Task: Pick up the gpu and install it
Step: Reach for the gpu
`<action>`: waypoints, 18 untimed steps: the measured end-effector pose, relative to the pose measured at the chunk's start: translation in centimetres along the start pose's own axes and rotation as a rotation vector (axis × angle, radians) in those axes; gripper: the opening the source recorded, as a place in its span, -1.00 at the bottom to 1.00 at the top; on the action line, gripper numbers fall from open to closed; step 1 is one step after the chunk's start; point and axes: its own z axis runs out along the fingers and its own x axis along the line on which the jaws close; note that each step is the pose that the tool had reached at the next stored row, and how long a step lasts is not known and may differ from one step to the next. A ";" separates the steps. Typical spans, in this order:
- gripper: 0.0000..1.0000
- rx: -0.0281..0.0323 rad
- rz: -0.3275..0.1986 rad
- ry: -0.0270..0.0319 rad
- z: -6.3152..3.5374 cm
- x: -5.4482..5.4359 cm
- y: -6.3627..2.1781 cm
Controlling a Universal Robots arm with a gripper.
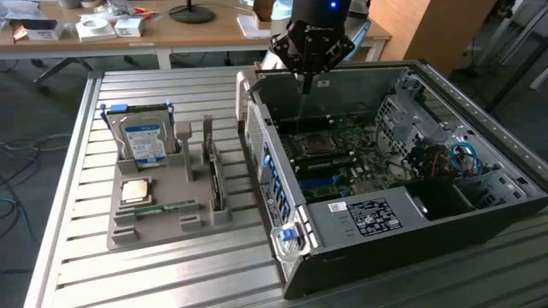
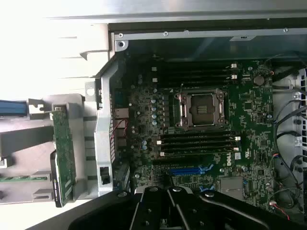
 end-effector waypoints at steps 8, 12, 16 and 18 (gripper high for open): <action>-0.79 0.0000 0.000 0.0000 0.00 0.0 0.00; -0.79 0.0000 0.000 0.0000 0.00 0.0 0.00; -0.79 0.0000 0.000 0.0000 0.00 0.3 -0.03; -0.79 -0.0001 0.000 -0.0001 0.01 0.6 -0.05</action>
